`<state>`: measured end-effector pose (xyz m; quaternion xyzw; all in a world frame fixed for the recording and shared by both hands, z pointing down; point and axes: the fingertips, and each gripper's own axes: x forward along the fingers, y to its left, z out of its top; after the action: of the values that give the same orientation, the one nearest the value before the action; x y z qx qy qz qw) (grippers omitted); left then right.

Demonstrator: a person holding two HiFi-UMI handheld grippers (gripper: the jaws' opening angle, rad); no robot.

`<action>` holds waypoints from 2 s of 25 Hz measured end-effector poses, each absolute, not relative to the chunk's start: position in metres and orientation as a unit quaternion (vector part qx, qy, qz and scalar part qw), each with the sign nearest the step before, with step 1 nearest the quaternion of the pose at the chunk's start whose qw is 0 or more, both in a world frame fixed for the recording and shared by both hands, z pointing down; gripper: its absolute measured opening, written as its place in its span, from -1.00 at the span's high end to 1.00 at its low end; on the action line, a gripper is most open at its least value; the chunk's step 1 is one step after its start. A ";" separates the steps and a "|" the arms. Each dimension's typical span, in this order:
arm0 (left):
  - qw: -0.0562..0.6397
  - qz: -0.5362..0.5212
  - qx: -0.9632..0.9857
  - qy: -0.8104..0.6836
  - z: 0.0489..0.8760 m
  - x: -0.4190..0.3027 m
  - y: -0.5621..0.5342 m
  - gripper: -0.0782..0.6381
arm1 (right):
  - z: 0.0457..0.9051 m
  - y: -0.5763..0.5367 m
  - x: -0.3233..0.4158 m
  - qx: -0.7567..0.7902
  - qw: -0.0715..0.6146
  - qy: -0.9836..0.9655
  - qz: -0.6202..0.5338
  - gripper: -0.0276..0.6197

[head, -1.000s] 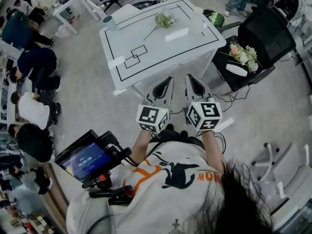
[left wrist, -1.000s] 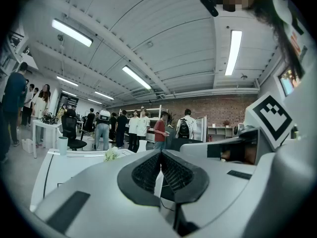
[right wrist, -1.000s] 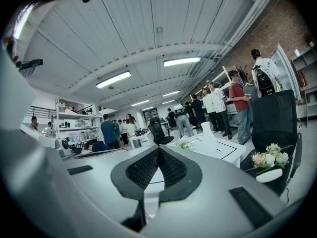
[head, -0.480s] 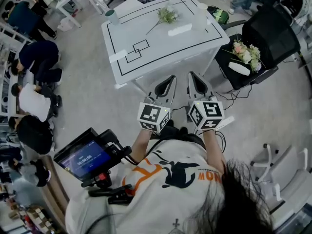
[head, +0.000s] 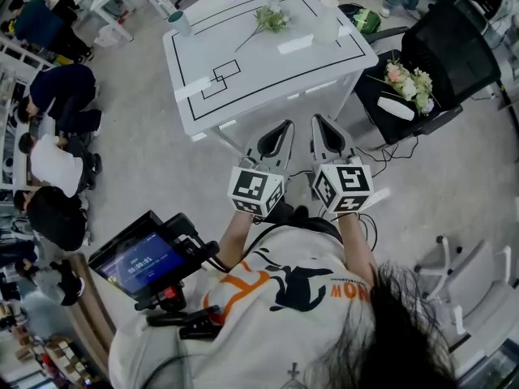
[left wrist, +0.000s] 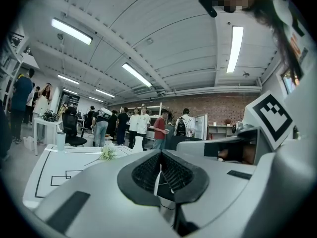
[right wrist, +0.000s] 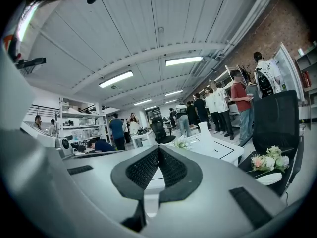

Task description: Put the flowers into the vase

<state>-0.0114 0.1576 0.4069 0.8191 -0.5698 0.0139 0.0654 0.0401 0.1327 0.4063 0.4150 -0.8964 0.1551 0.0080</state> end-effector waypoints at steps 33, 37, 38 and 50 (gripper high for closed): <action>0.064 0.028 0.834 -0.547 0.425 -0.075 0.005 0.75 | 0.436 -0.010 -0.025 0.429 0.016 -0.882 0.192 0.88; 0.069 0.027 0.835 -0.545 0.425 -0.105 -0.028 0.75 | 0.439 -0.039 -0.051 0.433 0.024 -0.879 0.196 0.88; 0.070 0.027 0.836 -0.544 0.425 -0.112 -0.036 0.75 | 0.439 -0.047 -0.058 0.435 0.027 -0.878 0.197 0.88; 0.098 0.036 0.841 -0.530 0.448 -0.177 -0.116 0.75 | 0.458 -0.124 -0.118 0.449 0.053 -0.866 0.215 0.88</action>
<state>-0.1769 -0.1156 0.4481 0.8414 -0.5302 0.0359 0.0980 -0.1184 -0.1242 0.4582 0.4487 -0.8657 0.2153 0.0534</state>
